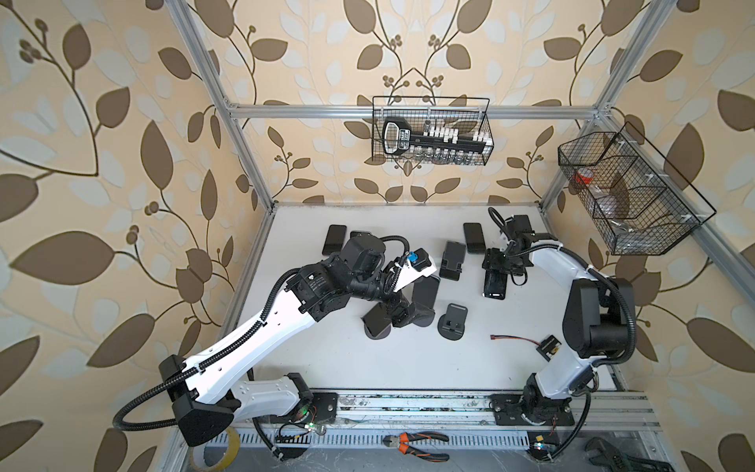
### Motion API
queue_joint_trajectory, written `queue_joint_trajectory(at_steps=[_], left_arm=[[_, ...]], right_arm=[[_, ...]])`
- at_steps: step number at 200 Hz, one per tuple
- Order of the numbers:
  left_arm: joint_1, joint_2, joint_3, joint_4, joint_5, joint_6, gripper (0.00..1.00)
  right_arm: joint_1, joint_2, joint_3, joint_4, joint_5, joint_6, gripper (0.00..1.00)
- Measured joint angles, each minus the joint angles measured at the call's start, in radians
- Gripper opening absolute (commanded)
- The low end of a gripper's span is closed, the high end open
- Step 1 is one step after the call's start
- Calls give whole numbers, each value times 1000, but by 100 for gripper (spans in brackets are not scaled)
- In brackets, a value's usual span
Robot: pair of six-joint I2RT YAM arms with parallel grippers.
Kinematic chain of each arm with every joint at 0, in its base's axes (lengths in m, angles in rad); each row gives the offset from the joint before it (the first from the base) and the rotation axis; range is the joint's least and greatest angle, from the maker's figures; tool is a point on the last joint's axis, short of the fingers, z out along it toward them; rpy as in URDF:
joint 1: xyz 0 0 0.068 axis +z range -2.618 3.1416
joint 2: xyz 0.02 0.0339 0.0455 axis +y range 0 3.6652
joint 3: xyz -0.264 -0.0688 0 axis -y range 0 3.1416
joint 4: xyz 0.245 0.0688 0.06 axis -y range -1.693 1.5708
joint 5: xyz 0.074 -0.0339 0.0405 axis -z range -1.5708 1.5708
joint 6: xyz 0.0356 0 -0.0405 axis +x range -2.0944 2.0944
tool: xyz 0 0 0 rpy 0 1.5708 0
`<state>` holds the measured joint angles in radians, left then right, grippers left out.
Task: Remove the phone from the phone stand
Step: Place the phone to the middle-right of the table.
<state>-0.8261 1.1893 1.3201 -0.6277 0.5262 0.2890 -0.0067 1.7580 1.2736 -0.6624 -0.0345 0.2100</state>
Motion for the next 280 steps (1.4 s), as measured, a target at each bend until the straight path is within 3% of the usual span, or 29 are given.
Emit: queue_joint_trajectory(at_steps=[147,280], left_arm=[[0,80,63,-10,-2,45,91],[0,116,92,-35,-3,50,91]], right_arm=[[-13,227,148,-29,-47,-77,65],[-13,284,198,-34,-74,-85,71]])
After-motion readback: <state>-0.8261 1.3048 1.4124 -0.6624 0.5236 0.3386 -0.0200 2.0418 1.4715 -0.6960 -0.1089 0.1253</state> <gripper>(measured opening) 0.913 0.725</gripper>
